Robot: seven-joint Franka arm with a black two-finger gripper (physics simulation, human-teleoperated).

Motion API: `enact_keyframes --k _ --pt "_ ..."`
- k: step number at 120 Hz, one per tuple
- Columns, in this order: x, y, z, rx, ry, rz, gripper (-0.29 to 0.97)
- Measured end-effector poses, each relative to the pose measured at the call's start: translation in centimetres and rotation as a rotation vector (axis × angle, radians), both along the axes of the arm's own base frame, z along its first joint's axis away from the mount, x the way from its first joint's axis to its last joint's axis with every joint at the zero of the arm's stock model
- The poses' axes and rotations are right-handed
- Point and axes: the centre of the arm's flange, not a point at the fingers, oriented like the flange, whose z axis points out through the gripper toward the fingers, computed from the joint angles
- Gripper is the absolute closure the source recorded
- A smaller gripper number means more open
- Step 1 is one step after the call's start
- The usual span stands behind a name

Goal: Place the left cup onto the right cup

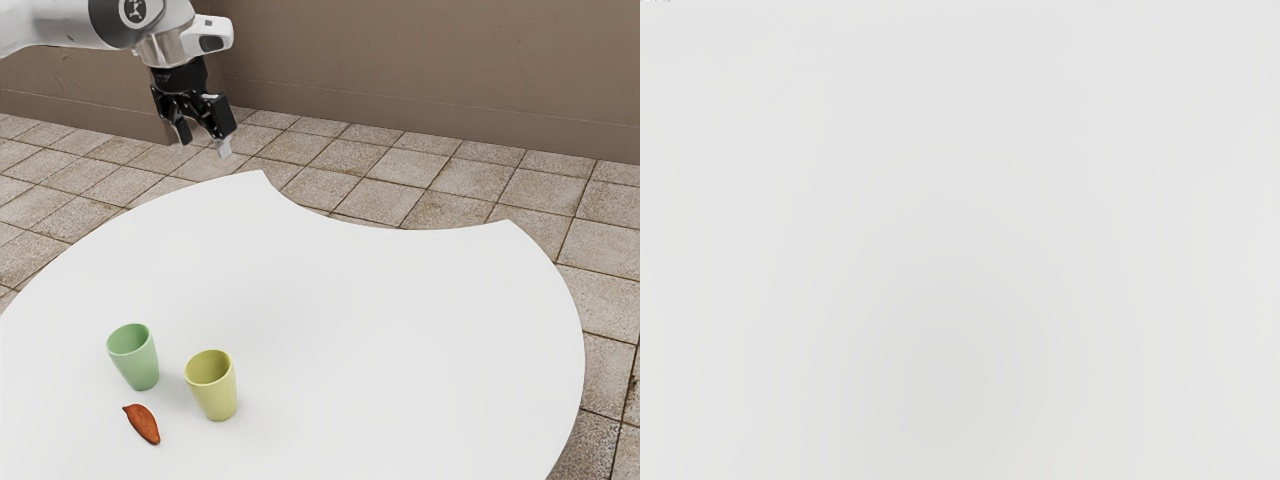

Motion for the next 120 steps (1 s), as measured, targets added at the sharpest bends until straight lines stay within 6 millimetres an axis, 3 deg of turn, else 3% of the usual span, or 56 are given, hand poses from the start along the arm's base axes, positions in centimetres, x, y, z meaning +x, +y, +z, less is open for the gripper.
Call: enact_keyframes --k 28,39,70,90,103,120 --pt "0.0 0.0 -0.1 0.002 0.0 -0.017 0.0" --pt "-0.3 0.1 -1.5 0.0 0.032 -0.021 0.0" --pt "-6.0 2.1 -5.2 -0.034 0.124 -0.005 0.0" --pt "-11.1 1.8 -9.4 -0.042 0.145 0.001 0.0" --pt "-13.0 1.7 -12.0 -0.046 0.142 0.028 0.0" --pt "-16.1 3.2 -15.5 -0.052 0.114 0.096 0.0"
